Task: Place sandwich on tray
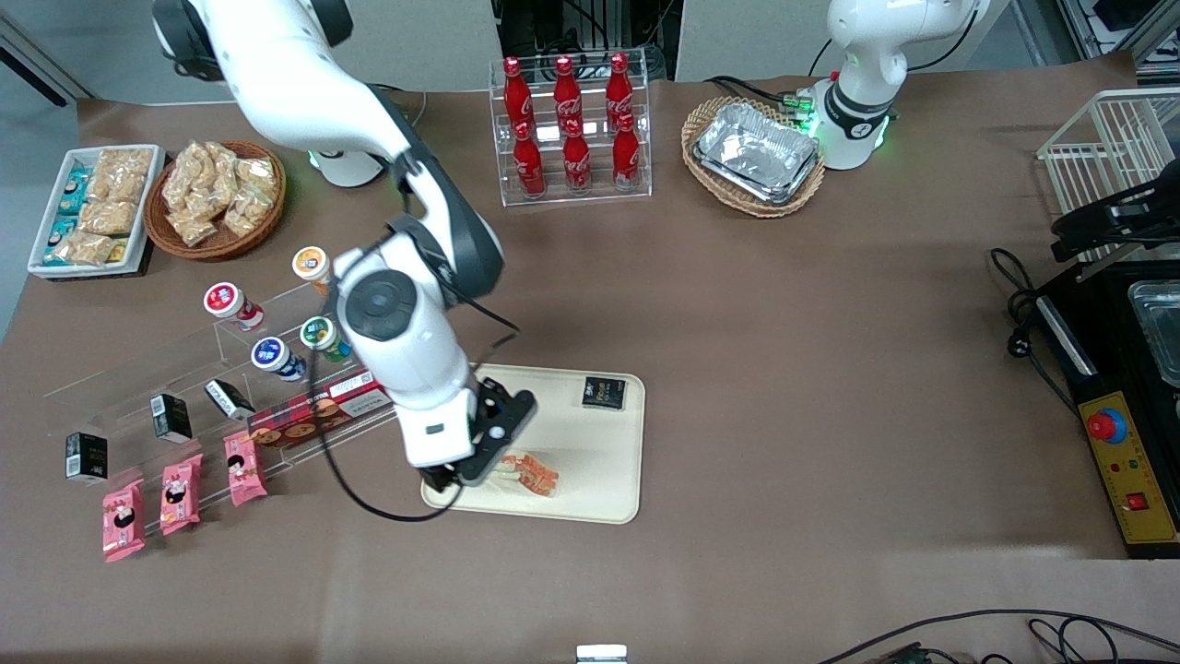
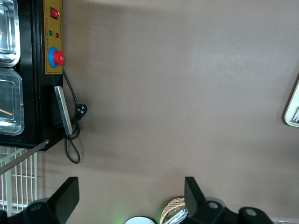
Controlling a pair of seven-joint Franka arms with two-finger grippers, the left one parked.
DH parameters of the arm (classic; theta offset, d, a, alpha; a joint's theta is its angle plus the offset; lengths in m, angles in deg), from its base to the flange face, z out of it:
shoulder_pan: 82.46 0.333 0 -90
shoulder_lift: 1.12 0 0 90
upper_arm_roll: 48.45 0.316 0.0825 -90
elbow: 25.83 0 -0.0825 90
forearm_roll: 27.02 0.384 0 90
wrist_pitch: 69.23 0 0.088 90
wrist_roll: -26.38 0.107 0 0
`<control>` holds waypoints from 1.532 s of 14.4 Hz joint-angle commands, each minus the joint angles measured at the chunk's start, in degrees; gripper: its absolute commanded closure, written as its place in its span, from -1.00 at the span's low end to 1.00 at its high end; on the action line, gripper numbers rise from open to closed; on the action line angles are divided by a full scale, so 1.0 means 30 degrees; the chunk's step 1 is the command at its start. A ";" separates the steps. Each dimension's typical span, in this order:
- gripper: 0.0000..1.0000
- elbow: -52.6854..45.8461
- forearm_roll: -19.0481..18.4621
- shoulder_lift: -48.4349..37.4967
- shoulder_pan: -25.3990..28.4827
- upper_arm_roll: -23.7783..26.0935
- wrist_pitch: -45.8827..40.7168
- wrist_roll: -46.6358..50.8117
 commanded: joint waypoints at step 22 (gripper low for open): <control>-1.00 0.5726 -0.0793 -1.2025 -0.6975 0.3960 -1.1180 1.5314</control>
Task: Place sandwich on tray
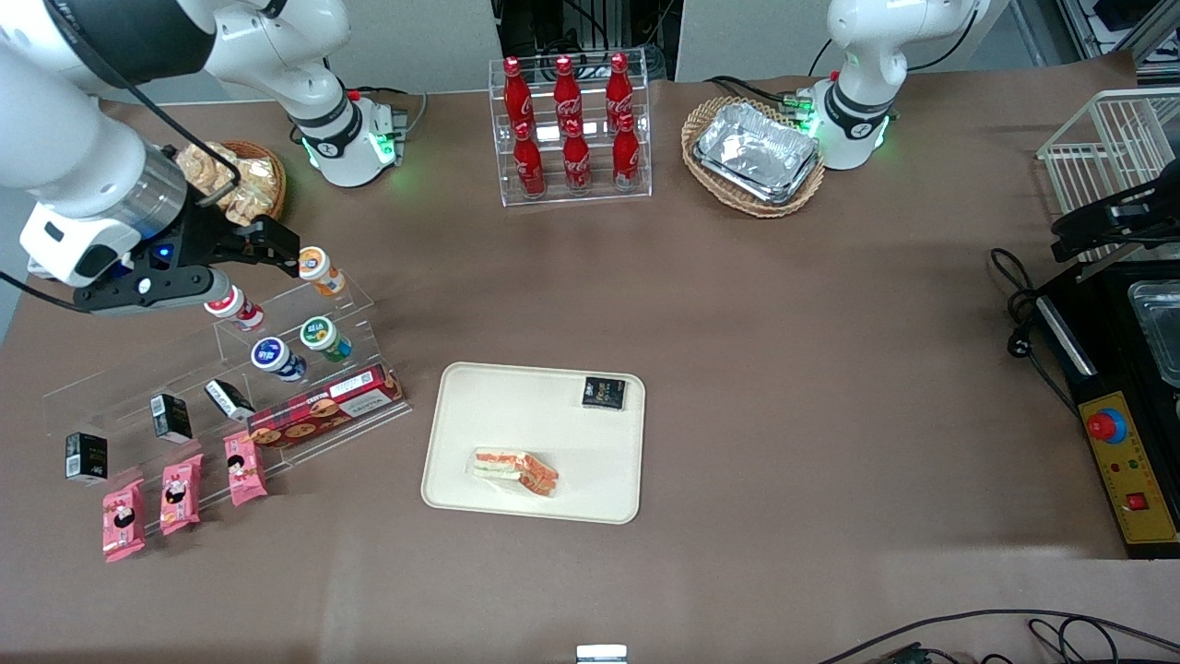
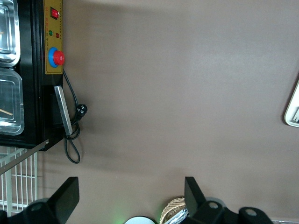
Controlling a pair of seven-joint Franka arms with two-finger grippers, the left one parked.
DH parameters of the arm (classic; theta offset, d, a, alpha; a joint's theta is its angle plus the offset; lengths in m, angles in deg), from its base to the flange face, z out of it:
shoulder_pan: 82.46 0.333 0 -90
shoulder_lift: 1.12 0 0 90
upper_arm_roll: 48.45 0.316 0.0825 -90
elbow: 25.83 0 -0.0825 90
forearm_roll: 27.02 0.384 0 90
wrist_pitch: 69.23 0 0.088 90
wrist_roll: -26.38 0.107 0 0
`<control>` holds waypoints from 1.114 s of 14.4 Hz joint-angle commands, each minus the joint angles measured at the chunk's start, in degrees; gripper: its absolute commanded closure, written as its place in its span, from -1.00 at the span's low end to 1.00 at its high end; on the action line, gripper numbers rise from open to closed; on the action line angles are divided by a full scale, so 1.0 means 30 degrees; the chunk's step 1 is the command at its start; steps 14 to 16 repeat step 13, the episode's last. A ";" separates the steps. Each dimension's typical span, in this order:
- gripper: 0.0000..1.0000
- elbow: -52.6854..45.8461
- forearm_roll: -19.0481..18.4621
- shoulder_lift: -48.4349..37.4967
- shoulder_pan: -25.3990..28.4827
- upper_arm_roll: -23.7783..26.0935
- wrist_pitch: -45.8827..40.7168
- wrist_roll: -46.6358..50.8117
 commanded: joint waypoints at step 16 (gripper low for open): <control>-1.00 -0.1267 -0.0393 0.0800 -0.2573 0.0366 0.1185 -0.2096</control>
